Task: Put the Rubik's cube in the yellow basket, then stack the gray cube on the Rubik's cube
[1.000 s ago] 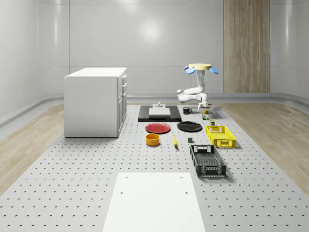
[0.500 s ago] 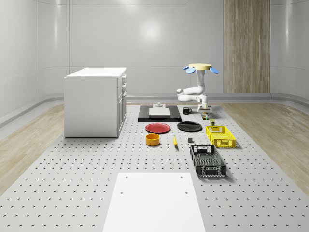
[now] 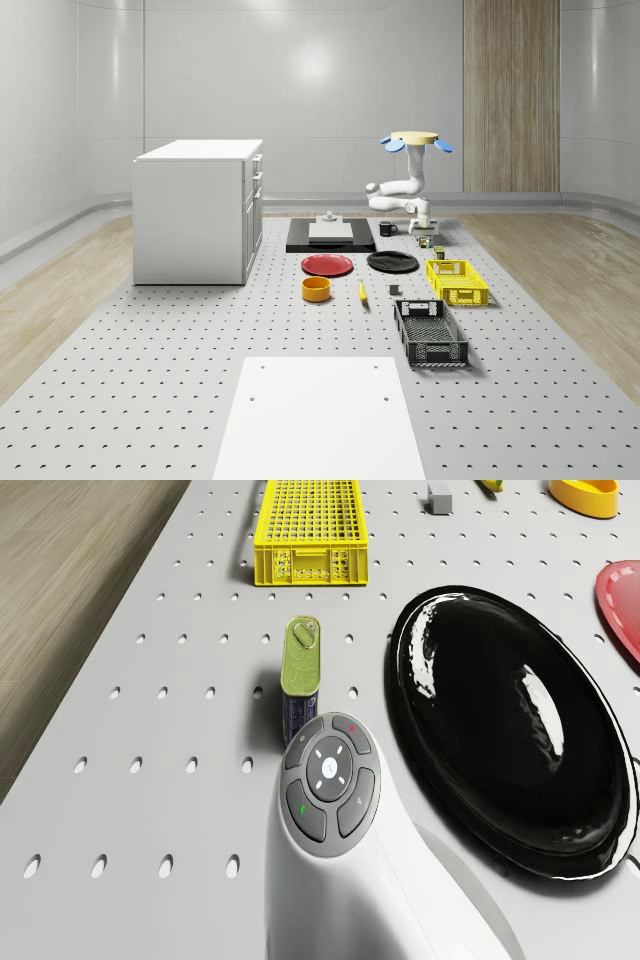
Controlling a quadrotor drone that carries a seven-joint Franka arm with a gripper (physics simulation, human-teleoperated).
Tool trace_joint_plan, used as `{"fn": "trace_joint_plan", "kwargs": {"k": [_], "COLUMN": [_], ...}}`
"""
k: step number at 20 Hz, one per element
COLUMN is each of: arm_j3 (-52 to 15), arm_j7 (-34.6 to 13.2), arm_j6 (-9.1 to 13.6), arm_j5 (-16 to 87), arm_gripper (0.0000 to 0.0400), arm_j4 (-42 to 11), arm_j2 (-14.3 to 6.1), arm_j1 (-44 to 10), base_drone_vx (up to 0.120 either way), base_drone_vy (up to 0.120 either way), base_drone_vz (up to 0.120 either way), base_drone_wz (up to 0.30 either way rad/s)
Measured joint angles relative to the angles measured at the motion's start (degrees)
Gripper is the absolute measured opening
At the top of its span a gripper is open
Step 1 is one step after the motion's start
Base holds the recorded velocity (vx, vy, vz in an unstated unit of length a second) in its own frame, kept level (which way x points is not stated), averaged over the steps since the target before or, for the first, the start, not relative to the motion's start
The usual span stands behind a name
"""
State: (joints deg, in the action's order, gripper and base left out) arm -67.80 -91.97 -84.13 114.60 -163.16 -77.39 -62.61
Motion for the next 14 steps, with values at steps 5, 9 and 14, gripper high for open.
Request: {"fn": "trace_joint_plan", "kwargs": {"k": [5,9,14], "arm_j3": [0.2,0.1,-2.1], "arm_j7": [-0.1,-0.3,-0.7], "arm_j6": [-0.6,-1.0,-0.5], "arm_j5": [0.0,-0.1,-2.3], "arm_gripper": [0.0347,0.0333,0.0327], "arm_j4": [0.1,0.2,-0.4], "arm_j2": [-0.6,-1.0,-1.2], "arm_j1": [-0.2,-0.4,-0.5], "base_drone_vx": [0.000,0.000,0.000], "base_drone_vy": [0.000,0.000,0.000], "base_drone_vz": [0.000,0.000,0.000], "base_drone_wz": [0.000,0.000,0.000]}}
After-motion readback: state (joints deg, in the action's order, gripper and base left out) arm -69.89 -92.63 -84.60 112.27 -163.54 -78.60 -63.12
